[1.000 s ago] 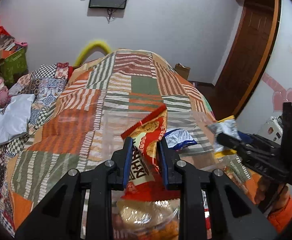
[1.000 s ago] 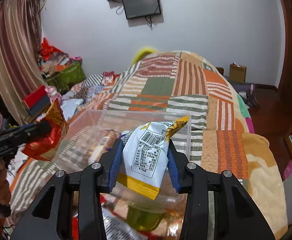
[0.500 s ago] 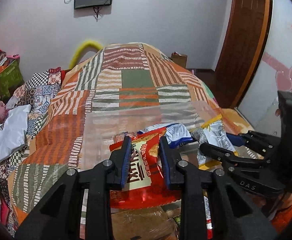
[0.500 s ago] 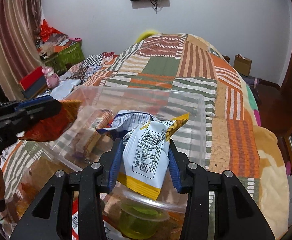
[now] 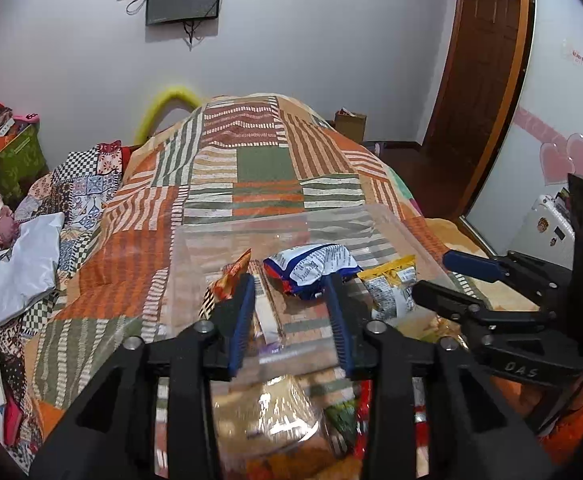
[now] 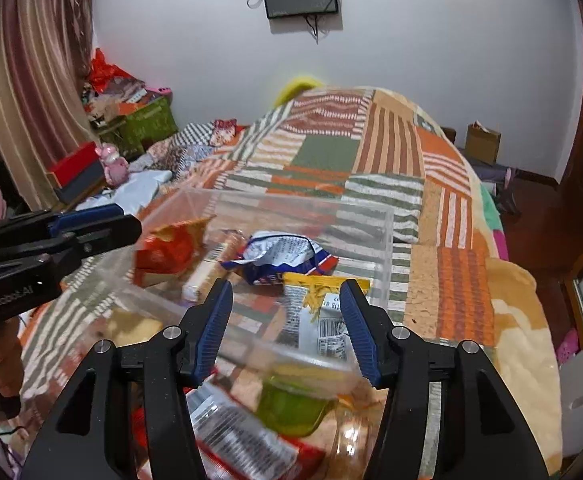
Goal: Organize snacks
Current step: 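Open both tools to drop the red and yellow-white bags into the box, then grasp the green-zipper cookie bag with the left tool while the right tool grasps a wafer-stick pack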
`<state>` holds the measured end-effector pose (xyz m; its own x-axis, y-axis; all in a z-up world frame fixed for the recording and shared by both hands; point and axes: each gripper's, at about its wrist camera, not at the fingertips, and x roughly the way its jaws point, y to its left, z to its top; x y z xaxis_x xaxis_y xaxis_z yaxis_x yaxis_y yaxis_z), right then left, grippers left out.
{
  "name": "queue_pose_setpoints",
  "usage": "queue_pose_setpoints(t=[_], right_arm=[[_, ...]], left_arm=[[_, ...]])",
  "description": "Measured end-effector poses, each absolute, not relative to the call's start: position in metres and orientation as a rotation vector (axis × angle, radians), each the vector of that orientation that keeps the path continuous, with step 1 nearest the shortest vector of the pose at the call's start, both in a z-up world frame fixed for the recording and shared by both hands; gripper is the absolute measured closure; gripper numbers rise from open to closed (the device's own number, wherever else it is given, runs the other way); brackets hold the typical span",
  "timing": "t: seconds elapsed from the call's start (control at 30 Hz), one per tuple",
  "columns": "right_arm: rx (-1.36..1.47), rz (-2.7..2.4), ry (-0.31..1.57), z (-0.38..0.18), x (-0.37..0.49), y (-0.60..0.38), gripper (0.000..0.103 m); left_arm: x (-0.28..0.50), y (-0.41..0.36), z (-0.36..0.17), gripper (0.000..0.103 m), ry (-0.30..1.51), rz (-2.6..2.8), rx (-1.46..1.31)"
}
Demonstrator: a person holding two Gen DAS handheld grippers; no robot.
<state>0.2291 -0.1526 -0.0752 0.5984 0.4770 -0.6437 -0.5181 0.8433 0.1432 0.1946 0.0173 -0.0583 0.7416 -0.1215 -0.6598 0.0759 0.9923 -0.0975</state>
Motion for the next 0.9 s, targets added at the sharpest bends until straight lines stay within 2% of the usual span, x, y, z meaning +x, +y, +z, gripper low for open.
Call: queue_pose_setpoints(t=[0.1,0.3,0.43,0.63,0.9], right_arm=[[-0.067,0.578,0.697,-0.066,0.211,-0.157,0.044],[-0.071,0.583,0.662,-0.057,0.176,-0.167,0.041],[-0.059,0.58,0.666,-0.06,0.155,-0.178,0.039],[-0.048,0.568,0.687,-0.073,0.131,-0.195,0.035],[-0.022,0.519,0.746,-0.098,0.116,-0.222,0.035]], left_arm=[[0.18,0.019,-0.054,0.061,0.731,-0.104,-0.067],[0.138,0.016,-0.052,0.037,0.731,-0.086,-0.048],[0.111,0.012,-0.059,0.017,0.749,-0.069,-0.039],[0.074,0.004,-0.079,0.008,0.813,-0.068,-0.049],[0.042,-0.002,-0.114,0.007,0.932,-0.098,-0.121]])
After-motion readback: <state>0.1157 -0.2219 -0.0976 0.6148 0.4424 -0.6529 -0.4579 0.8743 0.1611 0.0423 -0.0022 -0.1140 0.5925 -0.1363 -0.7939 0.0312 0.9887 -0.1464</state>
